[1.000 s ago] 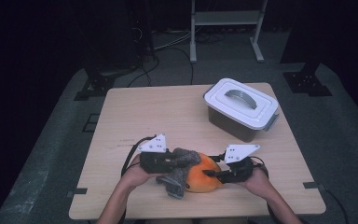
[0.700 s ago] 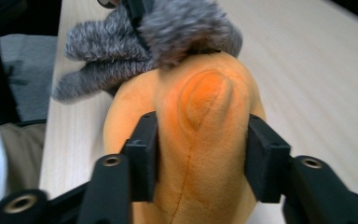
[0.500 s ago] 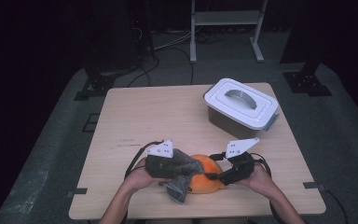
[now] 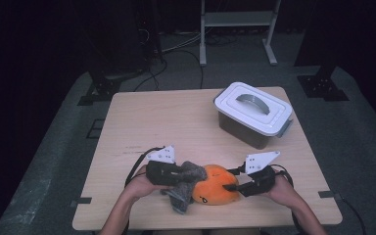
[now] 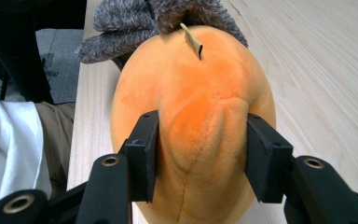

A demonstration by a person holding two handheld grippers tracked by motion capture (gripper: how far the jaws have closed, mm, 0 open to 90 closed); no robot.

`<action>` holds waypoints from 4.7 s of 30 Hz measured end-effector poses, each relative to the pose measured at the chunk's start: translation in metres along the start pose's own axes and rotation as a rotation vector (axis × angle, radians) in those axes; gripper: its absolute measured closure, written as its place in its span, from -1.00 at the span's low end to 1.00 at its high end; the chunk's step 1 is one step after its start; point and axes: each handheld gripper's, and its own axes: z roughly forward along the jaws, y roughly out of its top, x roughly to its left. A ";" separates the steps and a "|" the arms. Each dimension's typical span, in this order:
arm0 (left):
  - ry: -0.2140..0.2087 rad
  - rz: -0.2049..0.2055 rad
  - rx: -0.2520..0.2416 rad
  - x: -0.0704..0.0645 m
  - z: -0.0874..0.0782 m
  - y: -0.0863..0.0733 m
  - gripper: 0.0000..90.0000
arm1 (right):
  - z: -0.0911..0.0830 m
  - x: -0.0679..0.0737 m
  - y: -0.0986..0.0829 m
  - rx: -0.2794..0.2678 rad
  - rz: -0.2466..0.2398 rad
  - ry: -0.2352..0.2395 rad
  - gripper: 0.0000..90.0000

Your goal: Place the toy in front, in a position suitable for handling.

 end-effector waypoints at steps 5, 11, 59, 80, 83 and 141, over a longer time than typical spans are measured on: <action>-0.004 0.031 -0.044 -0.007 0.002 0.010 0.72 | 0.004 0.001 0.004 -0.008 -0.005 -0.010 0.11; 0.001 0.050 -0.035 -0.011 0.007 0.014 0.72 | 0.009 0.008 0.011 -0.001 -0.033 -0.030 0.12; 0.054 0.079 -0.032 -0.010 0.002 0.016 0.72 | 0.008 0.008 0.013 -0.044 -0.010 -0.069 0.21; 0.029 0.045 -0.082 -0.009 -0.003 0.022 0.72 | 0.007 0.004 0.014 -0.006 -0.001 -0.044 0.23; 0.032 0.083 -0.111 -0.019 -0.007 0.034 0.72 | 0.011 0.009 0.021 -0.019 -0.003 -0.069 0.24; 0.034 0.063 -0.084 -0.015 -0.006 0.032 0.72 | 0.024 0.019 0.024 -0.070 0.001 -0.103 0.31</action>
